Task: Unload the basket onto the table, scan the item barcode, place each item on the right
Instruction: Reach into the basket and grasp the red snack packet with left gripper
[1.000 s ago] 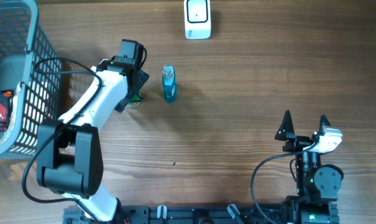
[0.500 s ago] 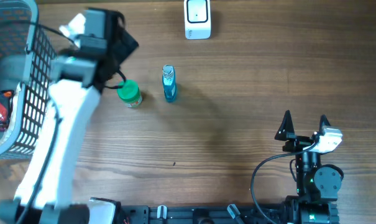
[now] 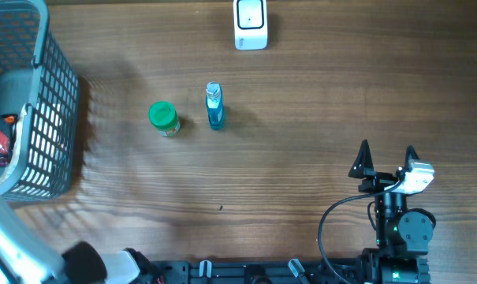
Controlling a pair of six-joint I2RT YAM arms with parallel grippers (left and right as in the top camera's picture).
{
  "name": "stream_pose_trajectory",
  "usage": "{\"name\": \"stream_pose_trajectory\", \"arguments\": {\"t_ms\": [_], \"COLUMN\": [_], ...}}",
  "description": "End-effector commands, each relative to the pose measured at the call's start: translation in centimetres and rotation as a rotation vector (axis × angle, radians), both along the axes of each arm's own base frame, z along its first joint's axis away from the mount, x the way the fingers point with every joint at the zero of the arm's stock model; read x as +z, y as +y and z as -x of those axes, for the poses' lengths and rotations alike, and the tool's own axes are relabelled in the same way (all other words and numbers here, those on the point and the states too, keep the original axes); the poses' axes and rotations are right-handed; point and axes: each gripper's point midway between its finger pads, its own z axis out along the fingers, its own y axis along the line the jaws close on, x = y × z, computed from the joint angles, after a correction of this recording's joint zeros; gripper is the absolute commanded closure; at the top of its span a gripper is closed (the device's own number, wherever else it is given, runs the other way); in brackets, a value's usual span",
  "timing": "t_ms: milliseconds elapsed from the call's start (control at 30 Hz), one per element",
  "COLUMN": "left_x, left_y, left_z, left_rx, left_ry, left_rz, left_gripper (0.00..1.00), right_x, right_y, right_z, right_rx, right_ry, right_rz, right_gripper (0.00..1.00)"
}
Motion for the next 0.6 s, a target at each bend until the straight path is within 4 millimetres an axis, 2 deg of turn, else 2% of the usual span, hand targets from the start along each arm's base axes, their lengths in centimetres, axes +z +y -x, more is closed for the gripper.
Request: {"name": "stream_pose_trajectory", "arguments": {"t_ms": [0, 133, 167, 233, 300, 367, 400, 567], "left_x": [-6.5, -13.8, -14.8, -16.5, -18.0, -18.4, -18.4, -18.3], "left_y": [2.8, 4.7, 5.0, 6.3, 8.0, 8.7, 9.0, 9.1], "left_z": [-2.3, -4.9, -5.1, -4.5, -2.8, -1.8, -2.0, -5.1], "left_rx": [0.003, -0.087, -0.107, -0.076, 0.006, 0.04, 0.019, -0.474], "left_ry": [0.151, 0.34, 0.371, 0.454, 0.576, 0.639, 0.644, 0.747], "left_rz": [0.106, 0.151, 0.146, 0.12, 0.075, 0.053, 0.035, -0.178], "left_gripper": [0.0, 0.0, 0.0, 0.0, 0.0, 0.0, 0.0, 0.0], "right_x": [0.1, 0.1, 0.1, 0.1, 0.1, 0.1, 0.1, 0.1], "right_y": [0.4, 0.4, 0.4, 0.4, 0.4, 0.4, 0.4, 0.4], "right_z": [0.0, 0.0, 0.0, 0.0, 0.0, 0.0, 0.0, 0.0], "right_rx": [0.02, 0.02, 0.019, 0.02, 0.02, 0.019, 0.019, 0.019], "right_ry": [-0.003, -0.003, -0.003, -0.003, -0.003, -0.003, -0.003, -0.003], "right_rz": [0.02, 0.02, 0.02, 0.02, 0.02, 0.02, 0.02, 0.02], "right_gripper": [0.0, 0.0, 0.0, 0.0, 0.0, 0.0, 0.0, 0.0]}}
